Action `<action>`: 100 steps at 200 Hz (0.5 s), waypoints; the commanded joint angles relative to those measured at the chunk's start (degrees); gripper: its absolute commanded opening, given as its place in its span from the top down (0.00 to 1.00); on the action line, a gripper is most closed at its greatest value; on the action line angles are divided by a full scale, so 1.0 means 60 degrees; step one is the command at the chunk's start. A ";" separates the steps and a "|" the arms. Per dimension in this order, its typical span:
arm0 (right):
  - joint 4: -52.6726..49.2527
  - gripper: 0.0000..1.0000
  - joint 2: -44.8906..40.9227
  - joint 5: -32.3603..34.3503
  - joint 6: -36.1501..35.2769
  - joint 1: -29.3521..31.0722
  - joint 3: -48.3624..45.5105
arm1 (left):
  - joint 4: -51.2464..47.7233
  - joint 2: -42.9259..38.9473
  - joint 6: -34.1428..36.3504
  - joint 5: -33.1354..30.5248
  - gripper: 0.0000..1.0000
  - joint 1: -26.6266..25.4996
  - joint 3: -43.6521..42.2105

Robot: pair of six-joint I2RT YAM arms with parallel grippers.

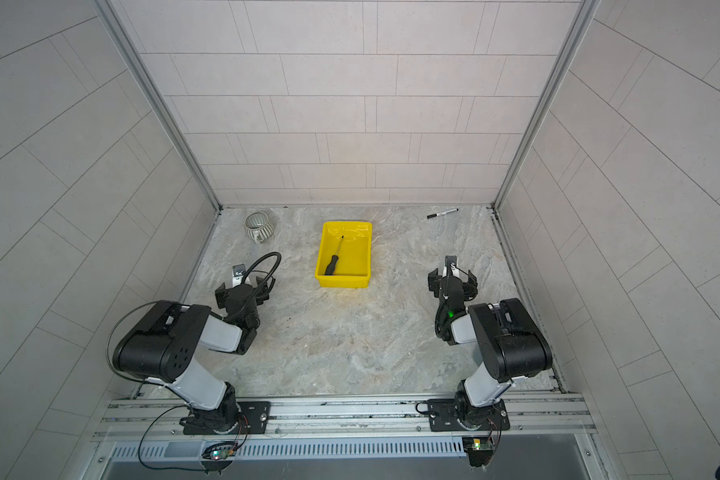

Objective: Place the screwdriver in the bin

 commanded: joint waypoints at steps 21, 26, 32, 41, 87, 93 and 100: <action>-0.0142 0.01 -0.0049 -0.0109 0.0072 -0.0071 0.0144 | -0.1315 -0.0348 -0.0636 0.1715 0.00 0.0739 0.0676; -0.0169 0.01 -0.0050 -0.0166 0.0098 -0.0106 0.0149 | -0.1280 -0.0336 -0.0629 0.1702 0.00 0.0736 0.0677; -0.0230 0.01 -0.0057 -0.0261 0.0115 -0.0135 0.0173 | -0.1226 -0.0319 -0.0613 0.1678 0.00 0.0731 0.0663; -0.0303 0.01 -0.0064 -0.0413 0.0156 -0.0198 0.0208 | -0.1241 -0.0334 -0.0612 0.1680 0.00 0.0713 0.0664; -0.0363 0.01 -0.0079 -0.0625 0.0252 -0.0304 0.0220 | -0.1191 -0.0341 -0.0580 0.1572 0.00 0.0655 0.0648; -0.0371 0.01 -0.0079 -0.0622 0.0259 -0.0305 0.0224 | -0.1190 -0.0352 -0.0570 0.1582 0.00 0.0650 0.0647; -0.0367 0.01 -0.0079 -0.0633 0.0251 -0.0304 0.0205 | -0.1172 -0.0359 -0.0569 0.1578 0.00 0.0652 0.0648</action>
